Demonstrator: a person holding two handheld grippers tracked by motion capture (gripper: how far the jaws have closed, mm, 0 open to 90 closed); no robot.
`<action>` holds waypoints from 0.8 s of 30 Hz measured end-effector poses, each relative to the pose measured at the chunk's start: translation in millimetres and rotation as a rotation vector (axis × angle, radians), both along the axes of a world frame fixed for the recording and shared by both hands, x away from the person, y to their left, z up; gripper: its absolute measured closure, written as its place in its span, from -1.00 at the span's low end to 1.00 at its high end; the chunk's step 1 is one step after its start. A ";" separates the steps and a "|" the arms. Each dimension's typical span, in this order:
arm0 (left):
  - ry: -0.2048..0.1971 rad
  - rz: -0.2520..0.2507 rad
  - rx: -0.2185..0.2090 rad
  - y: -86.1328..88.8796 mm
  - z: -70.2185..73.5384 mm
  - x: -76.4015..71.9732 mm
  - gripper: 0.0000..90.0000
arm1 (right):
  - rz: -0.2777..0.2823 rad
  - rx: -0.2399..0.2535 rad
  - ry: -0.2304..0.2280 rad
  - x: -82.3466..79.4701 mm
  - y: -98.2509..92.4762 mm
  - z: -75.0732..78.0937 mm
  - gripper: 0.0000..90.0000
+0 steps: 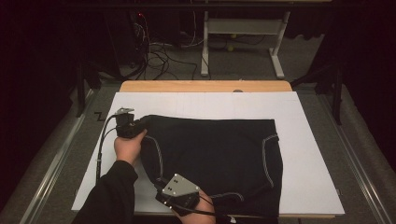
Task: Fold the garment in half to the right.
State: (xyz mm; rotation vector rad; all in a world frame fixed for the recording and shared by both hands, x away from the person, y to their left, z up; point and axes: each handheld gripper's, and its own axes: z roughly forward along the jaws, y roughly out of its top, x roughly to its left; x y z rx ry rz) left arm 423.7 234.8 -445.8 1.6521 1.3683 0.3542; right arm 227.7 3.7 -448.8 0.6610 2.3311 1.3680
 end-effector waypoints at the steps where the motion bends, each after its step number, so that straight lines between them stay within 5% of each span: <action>1: -0.003 0.002 -0.011 0.7 2.3 0.1 0.74 | -0.002 0.002 -0.004 0.2 -0.2 1.8 0.67; 11: -0.037 0.015 0.014 6.1 25.8 -0.6 0.74 | 0.004 0.005 -0.050 -1.0 3.4 26.6 0.67; 24: -0.045 0.058 0.029 44.6 25.9 -6.7 0.74 | 0.058 -0.003 -0.051 1.8 36.0 29.1 0.66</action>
